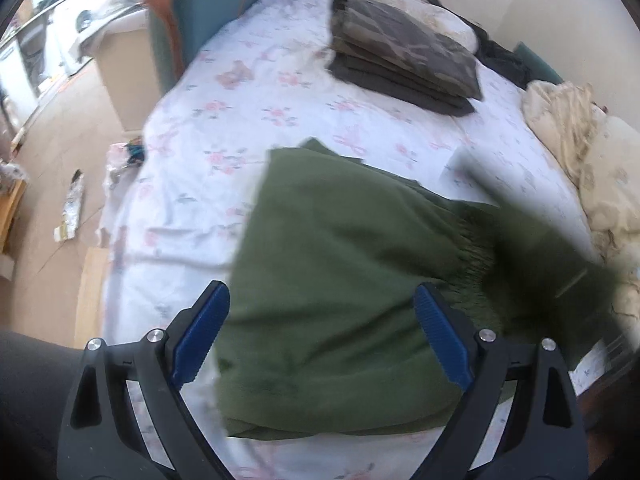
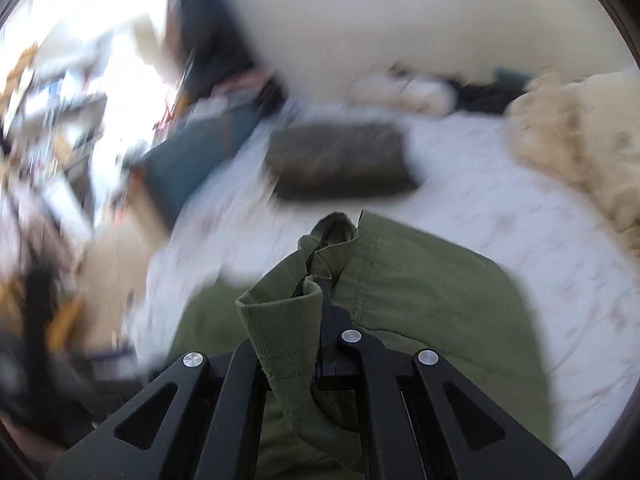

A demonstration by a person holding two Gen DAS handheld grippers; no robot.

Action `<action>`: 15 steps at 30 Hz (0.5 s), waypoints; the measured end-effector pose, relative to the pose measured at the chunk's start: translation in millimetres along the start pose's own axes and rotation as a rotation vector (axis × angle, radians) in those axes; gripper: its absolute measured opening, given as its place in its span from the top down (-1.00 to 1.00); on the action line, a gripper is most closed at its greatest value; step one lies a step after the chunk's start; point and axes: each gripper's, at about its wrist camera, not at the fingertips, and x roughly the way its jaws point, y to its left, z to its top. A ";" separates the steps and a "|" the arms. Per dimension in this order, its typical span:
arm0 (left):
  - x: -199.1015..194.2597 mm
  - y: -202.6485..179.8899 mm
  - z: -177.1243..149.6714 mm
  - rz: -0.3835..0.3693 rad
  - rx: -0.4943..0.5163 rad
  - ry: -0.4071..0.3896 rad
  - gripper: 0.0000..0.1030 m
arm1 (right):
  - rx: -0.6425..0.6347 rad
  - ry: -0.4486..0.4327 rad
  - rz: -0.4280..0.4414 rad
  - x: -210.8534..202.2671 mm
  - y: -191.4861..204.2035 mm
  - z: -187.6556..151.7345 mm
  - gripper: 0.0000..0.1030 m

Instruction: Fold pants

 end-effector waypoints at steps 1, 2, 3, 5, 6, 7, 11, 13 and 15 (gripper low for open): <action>-0.7 7.8 1.1 0.008 -0.021 0.000 -0.77 | 0.004 0.072 0.011 17.6 6.7 -17.4 0.84; -1.2 13.9 1.2 0.009 -0.039 0.003 -0.77 | -0.003 0.107 0.007 22.9 10.8 -26.8 0.82; -1.1 19.5 1.8 0.008 -0.057 0.009 -0.77 | -0.012 0.130 0.007 25.1 12.0 -35.9 0.81; -1.4 31.4 2.2 0.003 -0.102 0.022 -0.77 | 0.006 0.144 0.065 14.2 9.7 -46.6 0.57; -1.4 33.2 2.5 -0.002 -0.111 0.025 -0.77 | 0.015 0.165 0.109 7.1 8.0 -49.1 0.40; -1.4 34.4 2.8 -0.010 -0.118 0.030 -0.77 | 0.005 0.178 0.142 -1.2 5.2 -49.5 0.08; -4.5 28.7 4.1 -0.035 -0.105 0.026 -0.77 | 0.017 0.178 0.176 -38.5 -2.7 -45.3 0.06; -6.4 22.4 3.5 -0.049 -0.082 0.021 -0.77 | 0.071 0.136 0.130 -49.6 -12.6 -40.4 0.08; -4.4 12.7 1.1 -0.056 -0.047 0.024 -0.77 | 0.151 0.152 0.071 -38.1 -34.8 -32.4 0.36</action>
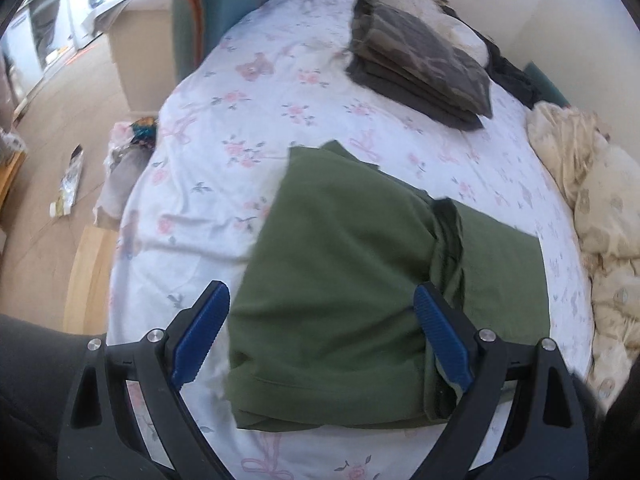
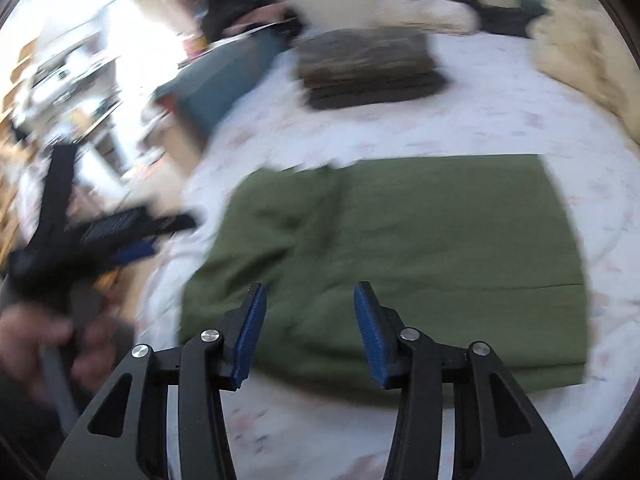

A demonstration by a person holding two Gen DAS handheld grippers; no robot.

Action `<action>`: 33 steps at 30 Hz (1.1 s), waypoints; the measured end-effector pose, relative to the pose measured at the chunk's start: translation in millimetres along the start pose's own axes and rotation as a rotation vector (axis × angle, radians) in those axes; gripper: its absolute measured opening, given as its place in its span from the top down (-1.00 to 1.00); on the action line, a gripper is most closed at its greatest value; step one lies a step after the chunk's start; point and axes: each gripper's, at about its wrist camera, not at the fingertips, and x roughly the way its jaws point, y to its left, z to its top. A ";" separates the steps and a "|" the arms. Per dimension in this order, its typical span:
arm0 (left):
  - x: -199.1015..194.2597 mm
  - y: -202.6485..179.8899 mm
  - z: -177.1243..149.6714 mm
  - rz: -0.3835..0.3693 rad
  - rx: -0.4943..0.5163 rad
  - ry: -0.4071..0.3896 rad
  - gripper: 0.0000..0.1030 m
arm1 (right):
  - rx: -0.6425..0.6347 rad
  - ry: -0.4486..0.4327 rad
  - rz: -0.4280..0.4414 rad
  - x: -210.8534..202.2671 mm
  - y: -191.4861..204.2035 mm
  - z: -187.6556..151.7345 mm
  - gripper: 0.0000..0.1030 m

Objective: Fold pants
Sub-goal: 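Release the hem with the right tool and smooth the folded trousers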

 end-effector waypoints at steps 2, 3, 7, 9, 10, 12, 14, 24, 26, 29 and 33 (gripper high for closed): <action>2.9 -6.5 -2.5 -0.005 0.027 0.007 -0.77 | 0.105 0.048 0.004 22.8 -22.5 3.9 0.69; 4.4 -9.1 -3.5 -0.004 0.039 0.011 -0.77 | 0.147 0.097 0.004 39.0 -30.6 2.0 0.70; 6.8 -23.9 -11.2 -0.018 0.112 0.013 -0.77 | 0.120 0.309 0.006 83.1 -27.2 -28.7 0.75; 7.2 -39.0 -18.3 -0.041 0.174 0.012 -0.77 | 0.089 0.289 -0.004 76.9 -22.3 -33.1 0.75; 9.7 -50.5 -23.4 -0.066 0.217 0.026 -0.77 | 0.116 0.269 0.018 69.8 -24.4 -32.2 0.75; 12.2 -64.8 -31.5 -0.090 0.268 0.038 -0.77 | 0.204 0.207 0.070 49.1 -36.0 -25.6 0.72; 14.9 -79.9 -39.8 -0.084 0.325 0.036 -0.77 | 0.269 0.103 0.077 17.6 -52.3 -19.9 0.66; 84.6 -99.3 -57.3 0.133 0.434 0.189 -0.78 | 0.811 -0.103 -0.141 -48.1 -195.4 -70.4 -0.24; 88.8 -97.2 -56.0 0.132 0.409 0.206 -0.78 | 0.908 -0.041 -0.083 -35.1 -215.2 -87.3 -0.24; 92.1 -100.6 -57.7 0.148 0.433 0.218 -0.78 | 0.952 -0.031 -0.062 -25.5 -221.9 -96.6 -0.16; 98.7 -96.4 -58.5 0.135 0.413 0.239 -0.78 | 0.926 -0.009 -0.016 -16.8 -227.1 -91.2 0.62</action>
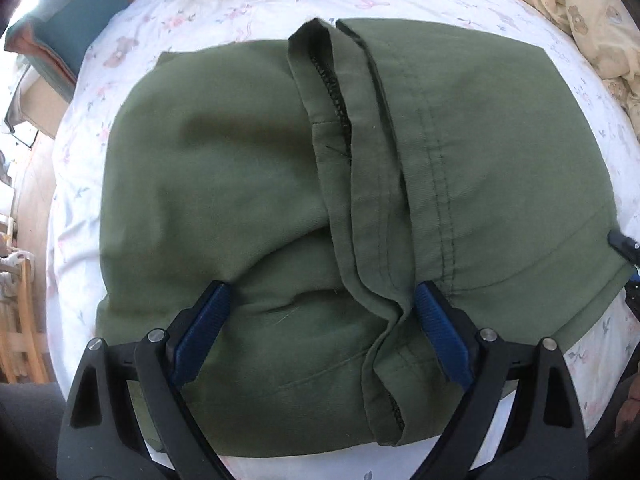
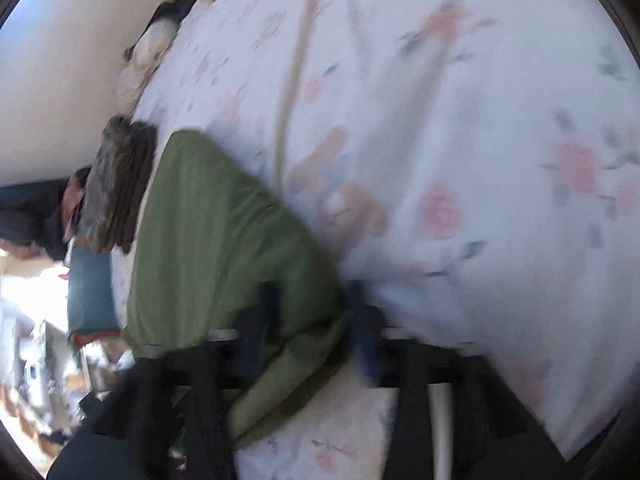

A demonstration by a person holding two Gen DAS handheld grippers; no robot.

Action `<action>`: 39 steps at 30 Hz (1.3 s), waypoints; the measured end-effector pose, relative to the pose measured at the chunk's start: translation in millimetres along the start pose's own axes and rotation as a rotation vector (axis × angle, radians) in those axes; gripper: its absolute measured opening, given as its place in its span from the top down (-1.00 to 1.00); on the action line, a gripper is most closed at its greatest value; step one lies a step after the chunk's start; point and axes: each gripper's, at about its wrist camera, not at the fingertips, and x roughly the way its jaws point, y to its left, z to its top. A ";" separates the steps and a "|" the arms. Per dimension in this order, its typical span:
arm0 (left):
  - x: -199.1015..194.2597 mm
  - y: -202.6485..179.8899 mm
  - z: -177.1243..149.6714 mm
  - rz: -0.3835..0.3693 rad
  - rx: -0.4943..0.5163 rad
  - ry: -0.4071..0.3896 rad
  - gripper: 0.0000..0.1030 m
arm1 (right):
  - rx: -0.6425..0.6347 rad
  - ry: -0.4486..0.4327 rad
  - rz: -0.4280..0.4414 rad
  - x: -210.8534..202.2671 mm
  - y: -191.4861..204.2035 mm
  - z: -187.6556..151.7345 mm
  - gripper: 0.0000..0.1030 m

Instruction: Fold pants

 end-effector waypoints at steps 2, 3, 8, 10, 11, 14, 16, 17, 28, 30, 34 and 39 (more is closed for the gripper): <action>-0.4 -0.1 -1.1 -0.005 0.003 -0.002 -0.78 | -0.045 -0.036 -0.016 -5.8 9.3 -0.8 0.86; -0.4 0.9 -0.7 -0.005 0.006 -0.006 -0.78 | -0.084 -0.063 -0.017 -12.0 18.1 -2.9 0.88; -13.7 17.2 -0.2 -0.054 -0.061 -0.013 -0.74 | -0.260 -0.177 0.075 -46.7 65.3 -18.7 0.90; -34.1 28.1 0.0 -0.113 -0.102 -0.038 -0.74 | -0.337 -0.201 0.142 -57.2 86.2 -26.6 0.91; -43.8 33.0 0.4 -0.127 -0.119 -0.053 -0.74 | -0.383 -0.207 0.179 -62.0 98.1 -32.0 0.90; -76.4 54.4 6.2 -0.176 -0.205 -0.096 -0.74 | -0.512 -0.189 0.290 -68.6 129.4 -49.1 0.91; -98.1 66.5 16.0 -0.203 -0.250 -0.115 -0.74 | -0.566 -0.176 0.336 -69.1 144.4 -59.0 0.91; -106.1 68.6 22.6 -0.215 -0.261 -0.118 -0.74 | -0.586 -0.161 0.360 -67.4 150.9 -63.2 0.91; -132.2 -20.5 151.6 -0.416 -0.143 -0.007 -0.62 | -0.784 -0.018 0.445 -51.6 180.5 -108.4 0.90; -128.4 -36.2 163.6 -0.391 -0.100 -0.002 -0.62 | -0.822 0.000 0.440 -49.0 182.8 -119.6 0.90; -112.7 -48.4 172.3 -0.325 -0.021 0.031 0.31 | -0.874 0.009 0.436 -47.9 186.6 -130.6 0.90; -122.2 -28.8 167.2 -0.328 0.051 -0.009 0.91 | -0.903 0.024 0.455 -48.1 196.1 -140.0 0.90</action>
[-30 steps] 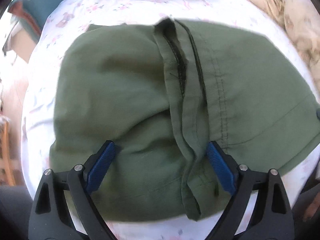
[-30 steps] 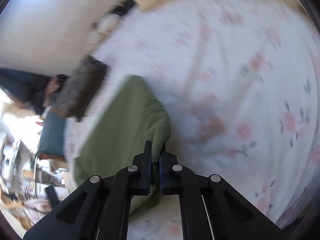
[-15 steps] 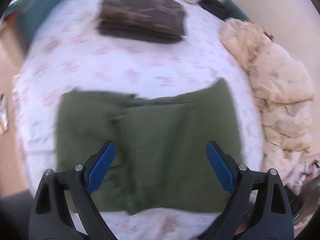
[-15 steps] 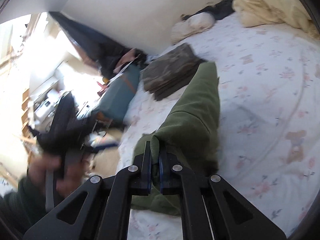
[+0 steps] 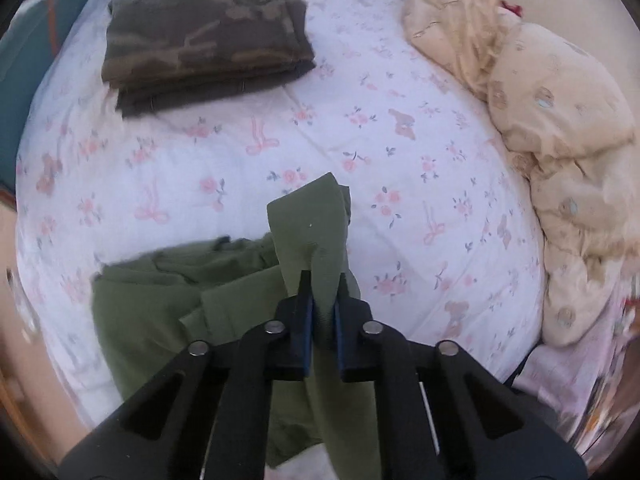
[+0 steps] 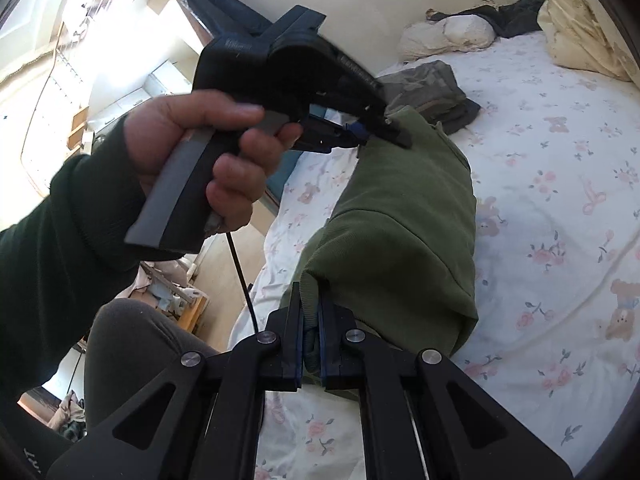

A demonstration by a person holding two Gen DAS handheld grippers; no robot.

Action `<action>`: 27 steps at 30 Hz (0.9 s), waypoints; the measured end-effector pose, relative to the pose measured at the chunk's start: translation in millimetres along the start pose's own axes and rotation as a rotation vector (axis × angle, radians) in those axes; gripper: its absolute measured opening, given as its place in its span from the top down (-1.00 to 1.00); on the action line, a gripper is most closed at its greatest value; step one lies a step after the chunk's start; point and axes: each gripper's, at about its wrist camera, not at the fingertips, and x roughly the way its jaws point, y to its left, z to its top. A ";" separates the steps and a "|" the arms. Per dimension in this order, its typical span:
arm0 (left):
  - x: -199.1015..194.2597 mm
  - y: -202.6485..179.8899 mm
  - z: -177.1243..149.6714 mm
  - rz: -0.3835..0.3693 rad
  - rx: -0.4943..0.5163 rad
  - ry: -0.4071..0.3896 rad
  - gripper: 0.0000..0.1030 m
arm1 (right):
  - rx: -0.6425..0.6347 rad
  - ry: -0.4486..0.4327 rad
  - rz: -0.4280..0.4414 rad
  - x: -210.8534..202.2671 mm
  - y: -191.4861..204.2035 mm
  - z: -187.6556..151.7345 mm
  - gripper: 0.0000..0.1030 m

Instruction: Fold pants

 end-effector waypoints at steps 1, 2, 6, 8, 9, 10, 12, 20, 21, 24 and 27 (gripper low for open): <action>-7.9 5.0 -2.9 0.002 0.016 -0.013 0.91 | -0.018 0.005 0.007 2.9 8.1 1.5 0.90; -16.6 13.1 -6.0 0.004 0.022 -0.024 0.92 | -0.034 0.012 0.015 6.4 16.0 2.8 0.90; -42.7 56.5 -15.6 0.023 0.001 -0.051 0.92 | -0.081 0.059 0.056 39.5 46.3 3.5 0.90; -48.5 80.5 -22.9 0.050 -0.006 -0.050 0.92 | -0.088 0.095 0.074 61.0 61.2 1.1 0.90; -49.7 91.1 -26.5 0.061 -0.011 -0.049 0.92 | -0.099 0.118 0.077 74.4 70.5 -1.7 0.90; -49.6 106.6 -32.0 0.084 -0.016 -0.045 0.93 | -0.105 0.134 0.078 85.0 76.7 -4.0 0.90; -46.0 127.0 -39.6 0.117 -0.023 -0.036 0.93 | -0.105 0.184 0.078 114.0 89.7 -12.1 0.89; 16.7 213.7 -71.8 0.178 -0.087 0.066 0.93 | -0.164 0.407 -0.015 185.5 107.6 -46.5 0.74; 21.5 217.4 -72.6 0.180 -0.093 0.085 0.92 | -0.169 0.431 0.005 178.6 107.7 -46.5 0.73; 24.6 211.8 -74.0 0.204 -0.033 0.093 0.92 | -0.197 0.422 0.036 141.0 111.0 -34.4 0.73; 26.2 212.8 -76.9 0.199 -0.051 0.107 0.91 | -0.187 0.311 -0.089 119.0 95.6 -4.9 0.73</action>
